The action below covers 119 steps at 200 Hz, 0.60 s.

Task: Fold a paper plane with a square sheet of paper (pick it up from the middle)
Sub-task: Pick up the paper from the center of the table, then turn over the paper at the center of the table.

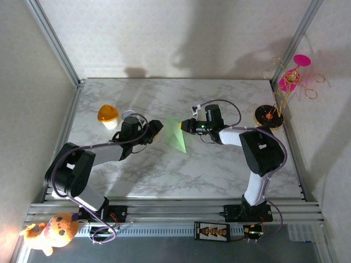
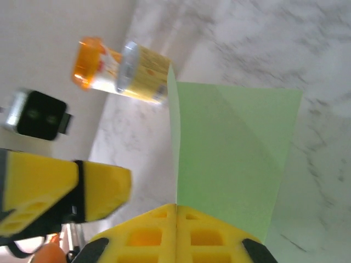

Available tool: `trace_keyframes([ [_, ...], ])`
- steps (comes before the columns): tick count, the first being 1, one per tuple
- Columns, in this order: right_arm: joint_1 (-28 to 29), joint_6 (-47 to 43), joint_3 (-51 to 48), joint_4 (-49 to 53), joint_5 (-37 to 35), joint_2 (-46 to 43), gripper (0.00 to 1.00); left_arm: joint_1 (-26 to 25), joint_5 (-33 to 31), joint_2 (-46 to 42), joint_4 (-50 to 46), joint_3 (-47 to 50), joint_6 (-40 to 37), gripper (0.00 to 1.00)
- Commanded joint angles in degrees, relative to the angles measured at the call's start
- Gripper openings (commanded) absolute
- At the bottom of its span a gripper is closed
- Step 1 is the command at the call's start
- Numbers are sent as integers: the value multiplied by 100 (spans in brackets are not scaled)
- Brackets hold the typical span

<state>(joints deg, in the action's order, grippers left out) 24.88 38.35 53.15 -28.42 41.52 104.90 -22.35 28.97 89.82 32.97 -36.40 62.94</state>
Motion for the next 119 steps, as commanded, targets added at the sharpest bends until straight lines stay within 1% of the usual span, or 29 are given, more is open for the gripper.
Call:
trace_keyframes([
  [1,-39,725,-162,-865,281,-426,0,-75,505,-184,1272,182,191,66],
  [15,-39,1032,-225,-1111,352,-568,0,-200,556,-210,1591,219,185,70],
  [26,-38,1267,-260,-1278,407,-652,0,-280,573,-215,1764,205,139,71],
  [61,-48,1886,-248,-1685,790,-660,0,-435,726,-96,2172,65,14,71],
  [80,-53,2214,-283,-1964,961,-624,0,-485,811,-14,2400,5,-25,68],
  [119,-50,2619,-322,-2312,1121,-642,0,-516,847,90,2581,-90,-184,57],
])
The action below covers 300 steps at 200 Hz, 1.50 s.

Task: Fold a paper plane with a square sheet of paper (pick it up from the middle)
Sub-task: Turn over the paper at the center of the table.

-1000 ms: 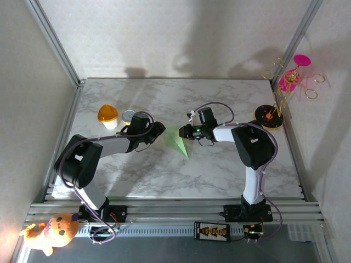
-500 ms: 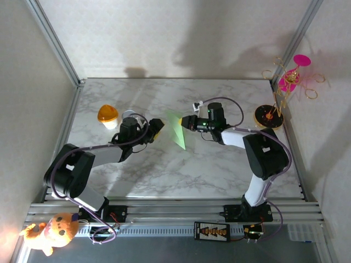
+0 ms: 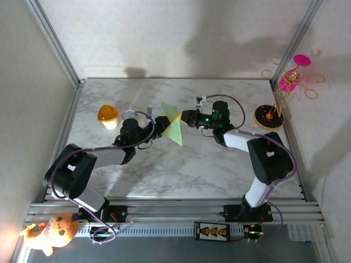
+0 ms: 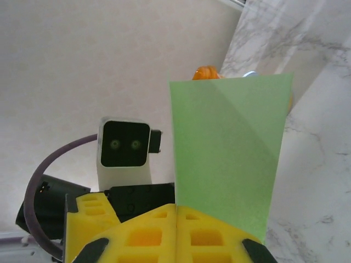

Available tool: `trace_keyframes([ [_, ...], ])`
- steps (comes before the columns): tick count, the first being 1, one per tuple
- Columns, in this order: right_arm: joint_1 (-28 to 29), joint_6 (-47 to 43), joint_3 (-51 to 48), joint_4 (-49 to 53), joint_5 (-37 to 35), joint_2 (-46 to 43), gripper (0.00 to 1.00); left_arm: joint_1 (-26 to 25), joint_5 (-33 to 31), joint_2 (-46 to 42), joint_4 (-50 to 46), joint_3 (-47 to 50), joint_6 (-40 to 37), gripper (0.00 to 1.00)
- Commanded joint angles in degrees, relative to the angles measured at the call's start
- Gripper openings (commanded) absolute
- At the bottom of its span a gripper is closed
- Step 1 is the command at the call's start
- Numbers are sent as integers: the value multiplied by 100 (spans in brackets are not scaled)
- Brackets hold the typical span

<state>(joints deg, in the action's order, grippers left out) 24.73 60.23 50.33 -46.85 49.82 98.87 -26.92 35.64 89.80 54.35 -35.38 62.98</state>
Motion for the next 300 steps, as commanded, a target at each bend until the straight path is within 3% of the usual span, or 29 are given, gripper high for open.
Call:
trace_keyframes([
  [1,-37,438,-40,-476,291,-37,0,-59,176,91,445,-195,-189,57],
  [121,-88,1597,-168,-1580,543,227,5,-77,157,319,1122,-340,-642,25],
  [153,-169,1190,-190,-950,339,6,25,-59,-58,237,818,-364,-831,12],
  [169,-288,624,-261,-245,36,-285,39,-24,-172,155,495,-383,-986,9],
  [192,-556,-466,-251,1226,-713,-780,49,36,-409,-69,-538,-509,-1443,7],
  [212,-645,-1689,85,3089,-2017,-1176,52,5,-1106,-316,-2548,-1016,-2446,7],
  [240,-645,-2569,176,4213,-3562,-1717,54,-276,-2705,-274,-5250,-2059,-3874,7],
  [262,-646,-2815,99,4505,-4301,-1989,57,-515,-4112,115,-6530,-2819,-4434,6],
  [300,-660,-2719,-224,4376,-4904,-2449,67,-972,-6288,1130,-8002,-4063,-4745,5],
])
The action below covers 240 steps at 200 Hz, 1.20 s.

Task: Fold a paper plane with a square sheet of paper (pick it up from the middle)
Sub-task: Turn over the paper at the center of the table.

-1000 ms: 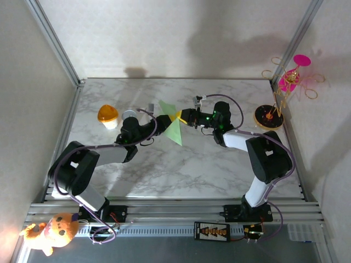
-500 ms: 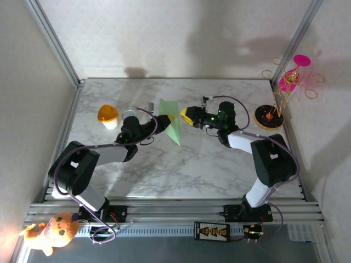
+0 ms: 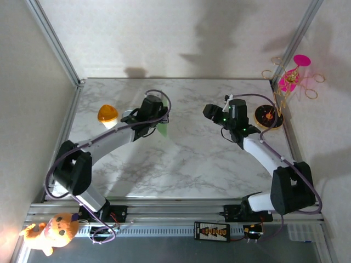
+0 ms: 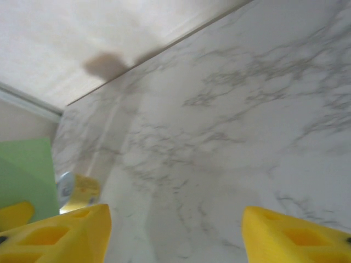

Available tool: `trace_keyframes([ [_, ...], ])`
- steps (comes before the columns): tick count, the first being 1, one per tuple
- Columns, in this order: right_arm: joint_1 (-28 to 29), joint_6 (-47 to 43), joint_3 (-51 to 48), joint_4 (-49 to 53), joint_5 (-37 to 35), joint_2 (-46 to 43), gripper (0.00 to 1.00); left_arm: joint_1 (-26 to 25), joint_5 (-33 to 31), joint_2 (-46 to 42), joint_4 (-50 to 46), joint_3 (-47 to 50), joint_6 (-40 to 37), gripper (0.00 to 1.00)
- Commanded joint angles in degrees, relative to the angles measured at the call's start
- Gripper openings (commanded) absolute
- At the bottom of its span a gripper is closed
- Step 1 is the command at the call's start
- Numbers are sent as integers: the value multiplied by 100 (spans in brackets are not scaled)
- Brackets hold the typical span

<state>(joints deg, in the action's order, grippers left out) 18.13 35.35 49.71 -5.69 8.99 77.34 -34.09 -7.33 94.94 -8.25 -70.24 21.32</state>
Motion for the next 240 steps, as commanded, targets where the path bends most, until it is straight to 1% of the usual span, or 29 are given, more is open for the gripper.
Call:
trace_keyframes([
  [1,-1,-231,-163,265,-829,-302,68,-273,-2048,641,-1786,-609,-582,5],
  [20,-7,-189,-173,340,-937,-363,69,-490,-2892,1180,-2299,-1126,-590,5],
  [38,-15,-148,-215,366,-1018,-411,69,-670,-3393,1704,-2672,-1535,-537,5],
  [59,-27,-84,-284,380,-1089,-480,69,-831,-3767,2283,-2949,-1867,-418,5],
  [81,-31,-22,-321,406,-1122,-519,69,-935,-4097,2850,-3361,-2220,-66,5],
  [101,-54,11,-339,455,-1171,-536,69,-1027,-4083,3230,-3471,-2386,117,6],
  [118,-67,38,-357,454,-1195,-549,68,-1087,-3916,3452,-3453,-2462,253,9],
  [137,-105,75,-349,488,-1214,-546,68,-1165,-3633,3580,-3419,-2553,495,20],
  [151,-127,127,-335,540,-1252,-535,69,-1226,-3391,3554,-3323,-2578,621,26],
  [167,-164,178,-340,552,-1245,-520,69,-1262,-2959,3457,-3143,-2560,746,31],
  [219,-191,261,-357,508,-1241,-486,69,-1510,-1800,2941,-2622,-2445,1112,38],
  [229,-203,290,-372,508,-1267,-500,69,-1560,-1402,2776,-2433,-2344,1190,39],
  [240,-233,322,-392,508,-1291,-517,69,-1601,-817,2530,-2088,-2129,1321,39],
])
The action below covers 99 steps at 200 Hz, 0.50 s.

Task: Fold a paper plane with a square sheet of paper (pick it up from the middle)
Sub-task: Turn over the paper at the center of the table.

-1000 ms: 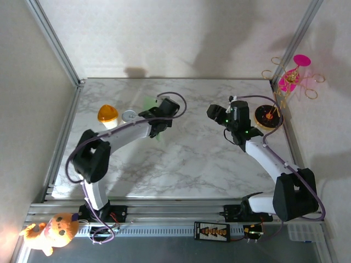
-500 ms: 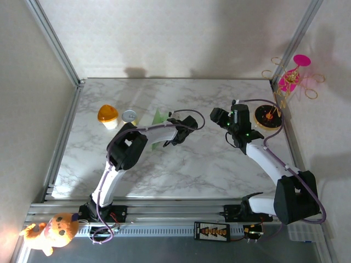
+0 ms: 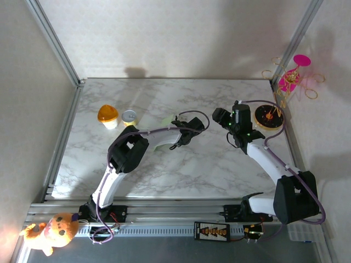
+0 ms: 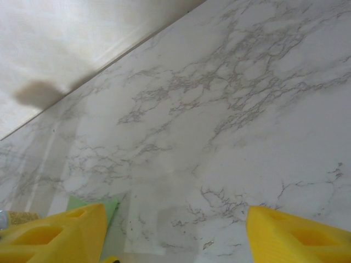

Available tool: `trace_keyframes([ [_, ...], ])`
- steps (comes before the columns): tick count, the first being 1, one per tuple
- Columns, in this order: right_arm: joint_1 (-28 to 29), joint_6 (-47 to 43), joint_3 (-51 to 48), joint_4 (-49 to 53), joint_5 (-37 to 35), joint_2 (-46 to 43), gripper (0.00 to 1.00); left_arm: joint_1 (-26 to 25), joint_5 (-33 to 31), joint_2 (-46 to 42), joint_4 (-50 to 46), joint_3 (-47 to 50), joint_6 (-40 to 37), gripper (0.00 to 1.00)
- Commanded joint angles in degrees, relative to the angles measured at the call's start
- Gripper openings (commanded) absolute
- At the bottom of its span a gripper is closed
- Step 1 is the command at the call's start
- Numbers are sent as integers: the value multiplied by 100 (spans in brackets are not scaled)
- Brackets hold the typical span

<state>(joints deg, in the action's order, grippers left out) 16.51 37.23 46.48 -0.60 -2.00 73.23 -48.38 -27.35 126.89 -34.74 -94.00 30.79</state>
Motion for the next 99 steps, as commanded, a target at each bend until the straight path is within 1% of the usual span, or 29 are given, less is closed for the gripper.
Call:
trace_keyframes([
  [1,-74,139,-68,-1,-189,-102,69,-176,1253,-688,602,275,388,39],
  [17,-132,192,-95,-44,-91,-102,69,-181,2263,-1089,1287,754,639,40],
  [26,-157,213,-104,-65,-35,-76,69,-173,2667,-1318,1608,1007,753,40],
  [34,-157,214,-104,-95,32,-51,69,-151,2883,-1524,1815,1205,820,41],
  [59,-151,178,-130,-265,332,105,69,103,3034,-2226,2139,1885,975,41],
  [77,-156,161,-143,-408,713,269,69,506,2973,-2647,2401,2555,1057,41],
  [99,-124,196,-139,-575,1169,516,68,1045,3061,-2740,2494,2988,1151,37],
])
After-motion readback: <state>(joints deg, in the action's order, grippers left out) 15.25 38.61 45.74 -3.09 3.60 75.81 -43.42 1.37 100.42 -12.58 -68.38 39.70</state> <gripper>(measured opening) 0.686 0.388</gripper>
